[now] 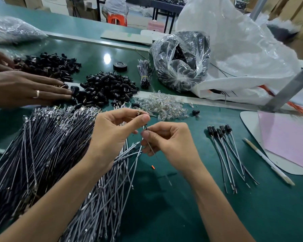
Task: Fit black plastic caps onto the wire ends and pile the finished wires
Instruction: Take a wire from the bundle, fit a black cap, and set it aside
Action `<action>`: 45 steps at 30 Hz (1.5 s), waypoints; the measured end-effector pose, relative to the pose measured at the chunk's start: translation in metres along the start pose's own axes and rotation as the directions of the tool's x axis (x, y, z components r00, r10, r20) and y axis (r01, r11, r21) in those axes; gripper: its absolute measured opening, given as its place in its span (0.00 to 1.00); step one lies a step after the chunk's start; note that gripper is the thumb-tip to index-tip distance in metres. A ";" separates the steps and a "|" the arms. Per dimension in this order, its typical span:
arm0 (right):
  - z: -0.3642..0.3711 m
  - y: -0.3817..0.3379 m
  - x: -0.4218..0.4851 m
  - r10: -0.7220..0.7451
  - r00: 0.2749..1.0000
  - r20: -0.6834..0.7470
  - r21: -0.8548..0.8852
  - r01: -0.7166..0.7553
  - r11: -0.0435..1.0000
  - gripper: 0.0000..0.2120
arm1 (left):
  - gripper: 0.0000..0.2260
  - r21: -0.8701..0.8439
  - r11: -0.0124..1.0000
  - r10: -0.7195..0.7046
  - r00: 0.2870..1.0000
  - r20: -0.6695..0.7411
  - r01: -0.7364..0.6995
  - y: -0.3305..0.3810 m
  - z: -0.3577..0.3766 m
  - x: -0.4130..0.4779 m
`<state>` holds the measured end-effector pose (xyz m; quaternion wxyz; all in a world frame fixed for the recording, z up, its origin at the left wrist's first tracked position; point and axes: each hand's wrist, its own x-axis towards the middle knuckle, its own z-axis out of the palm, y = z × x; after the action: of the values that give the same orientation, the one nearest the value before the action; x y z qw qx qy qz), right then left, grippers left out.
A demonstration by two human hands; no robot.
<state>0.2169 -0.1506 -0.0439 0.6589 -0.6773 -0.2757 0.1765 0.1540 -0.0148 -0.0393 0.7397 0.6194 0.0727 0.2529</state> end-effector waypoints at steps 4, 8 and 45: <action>0.004 0.000 -0.001 -0.045 0.998 -0.036 0.073 0.047 0.996 0.06 | 0.09 -0.019 1.000 -0.006 1.000 0.000 0.005 -0.002 0.003 -0.001; 0.008 0.003 -0.002 -0.013 0.999 -0.044 0.193 0.022 0.981 0.03 | 0.10 -0.007 1.000 -0.025 0.999 0.026 0.026 -0.003 0.003 -0.003; 0.010 0.006 0.001 -0.037 0.999 -0.037 0.207 0.044 0.977 0.06 | 0.08 -0.172 0.984 -0.062 0.995 -0.077 0.048 0.006 0.003 -0.004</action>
<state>0.2123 -0.1418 -0.0508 0.7338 -0.6020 -0.2587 0.1797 0.1502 -0.0181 -0.0334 0.7928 0.5409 0.0984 0.2630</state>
